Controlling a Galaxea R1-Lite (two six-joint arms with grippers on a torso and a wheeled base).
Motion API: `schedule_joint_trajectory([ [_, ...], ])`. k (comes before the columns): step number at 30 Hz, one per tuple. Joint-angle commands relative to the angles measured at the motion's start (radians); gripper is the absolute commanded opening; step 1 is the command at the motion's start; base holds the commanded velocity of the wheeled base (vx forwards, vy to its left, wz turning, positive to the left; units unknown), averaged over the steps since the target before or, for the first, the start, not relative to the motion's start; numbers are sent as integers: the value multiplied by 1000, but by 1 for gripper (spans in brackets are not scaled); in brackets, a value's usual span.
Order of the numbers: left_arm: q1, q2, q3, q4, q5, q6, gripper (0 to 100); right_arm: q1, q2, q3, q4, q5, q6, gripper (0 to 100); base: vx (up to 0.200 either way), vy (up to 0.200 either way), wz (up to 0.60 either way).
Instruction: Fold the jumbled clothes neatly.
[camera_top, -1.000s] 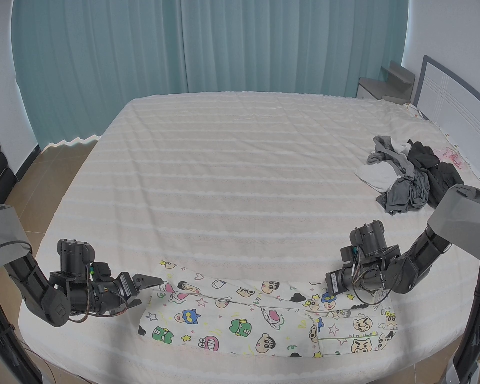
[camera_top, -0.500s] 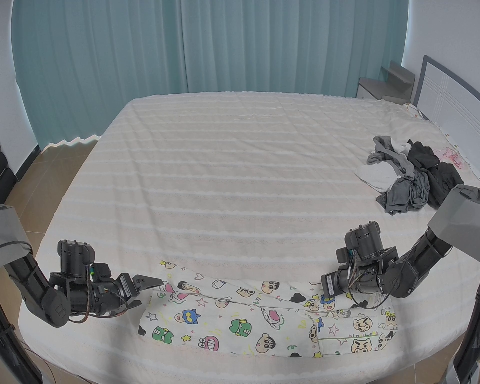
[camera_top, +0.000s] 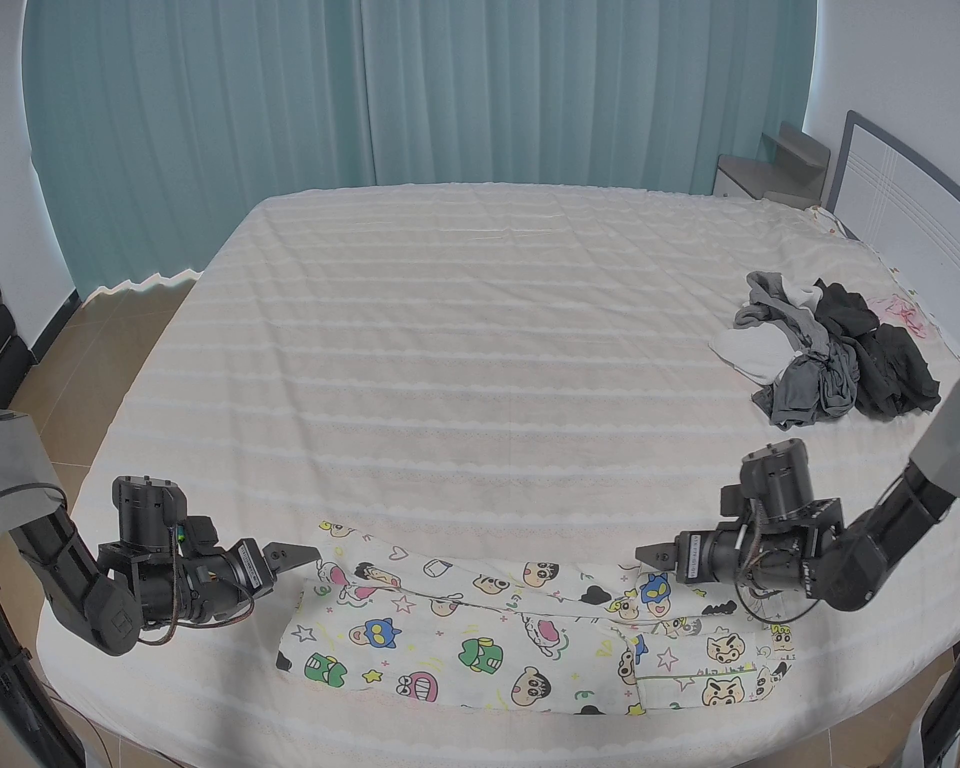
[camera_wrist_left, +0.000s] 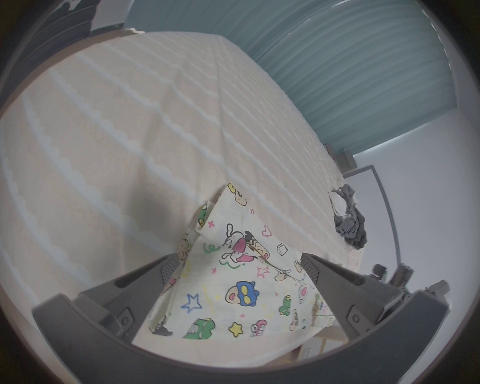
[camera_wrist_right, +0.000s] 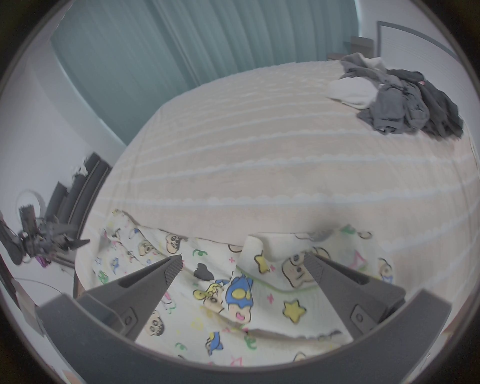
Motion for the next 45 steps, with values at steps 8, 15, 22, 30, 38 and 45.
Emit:
schedule_joint_trajectory([
  [8, -65, 91, -297, 364, 160, 220, 100, -25, -504, 428, -215, 13, 132, 100, 0, 0, 0],
  [15, -128, 221, -415, 459, 315, 346, 100, 2, -696, 508, -213, 47, 154, 100, 0, 0, 0],
  [22, -150, 281, -450, 475, 332, 374, 100, 19, -720, 526, -212, 47, 154, 100, 0, 0, 0],
  [30, -159, 282, -455, 510, 346, 381, 100, 44, -711, 544, -212, 50, 151, 100, 0, 0, 0],
  [38, -176, 282, -464, 512, 352, 378, 100, 79, -708, 555, -212, 48, 154, 100, 0, 0, 0],
  [45, -193, 273, -451, 528, 354, 375, 0, 70, -706, 557, -212, 50, 157, 100, 0, 0, 0],
])
